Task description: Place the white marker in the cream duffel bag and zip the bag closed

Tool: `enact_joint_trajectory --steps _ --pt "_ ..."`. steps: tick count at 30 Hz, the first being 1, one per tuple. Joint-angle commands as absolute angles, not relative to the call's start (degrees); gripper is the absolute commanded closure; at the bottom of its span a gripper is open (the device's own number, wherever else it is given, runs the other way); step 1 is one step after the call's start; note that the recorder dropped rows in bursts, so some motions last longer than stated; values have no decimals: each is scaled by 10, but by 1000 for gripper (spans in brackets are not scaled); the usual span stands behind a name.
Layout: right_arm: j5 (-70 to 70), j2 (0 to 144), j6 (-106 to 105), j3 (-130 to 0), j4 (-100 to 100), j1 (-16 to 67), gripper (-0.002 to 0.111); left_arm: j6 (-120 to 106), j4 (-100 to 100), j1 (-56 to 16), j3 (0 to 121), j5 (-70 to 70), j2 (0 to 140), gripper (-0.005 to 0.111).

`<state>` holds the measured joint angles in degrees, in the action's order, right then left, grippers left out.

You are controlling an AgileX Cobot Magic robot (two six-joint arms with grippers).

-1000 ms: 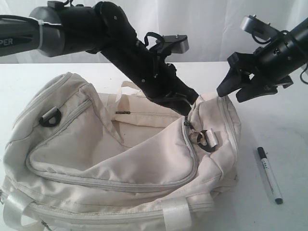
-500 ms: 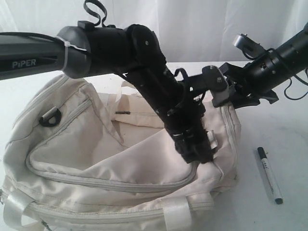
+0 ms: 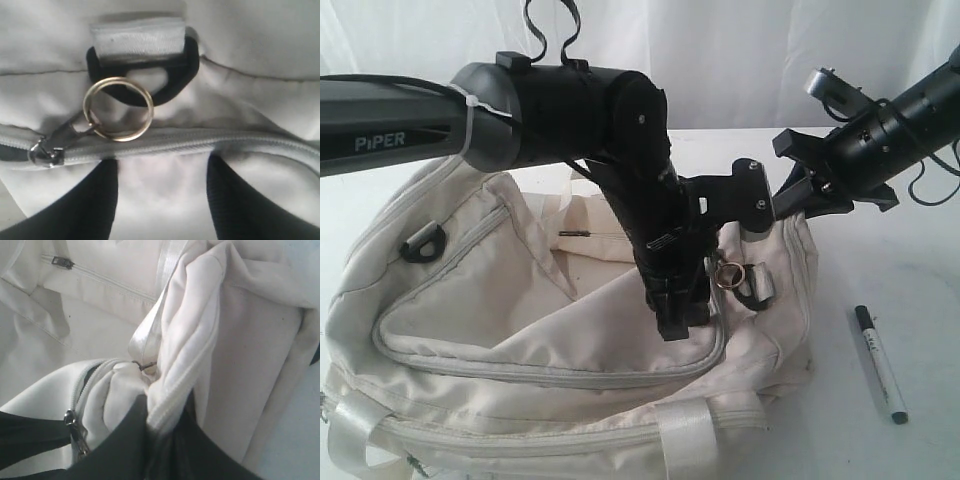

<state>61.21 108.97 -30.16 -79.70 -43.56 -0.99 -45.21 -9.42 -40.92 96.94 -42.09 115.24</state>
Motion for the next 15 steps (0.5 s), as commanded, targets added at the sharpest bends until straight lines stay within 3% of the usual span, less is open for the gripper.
enact_joint_trajectory --steps 1,7,15 --pt "602 1092 -308 -799 -442 -10 100 -446 -118 -413 966 -420 1142 52" --pt "600 1092 -309 -799 -441 -10 100 -452 -119 -413 966 -468 1112 52" --pt "592 1092 -309 -799 -441 -10 100 -548 -195 -413 966 -413 1140 52"
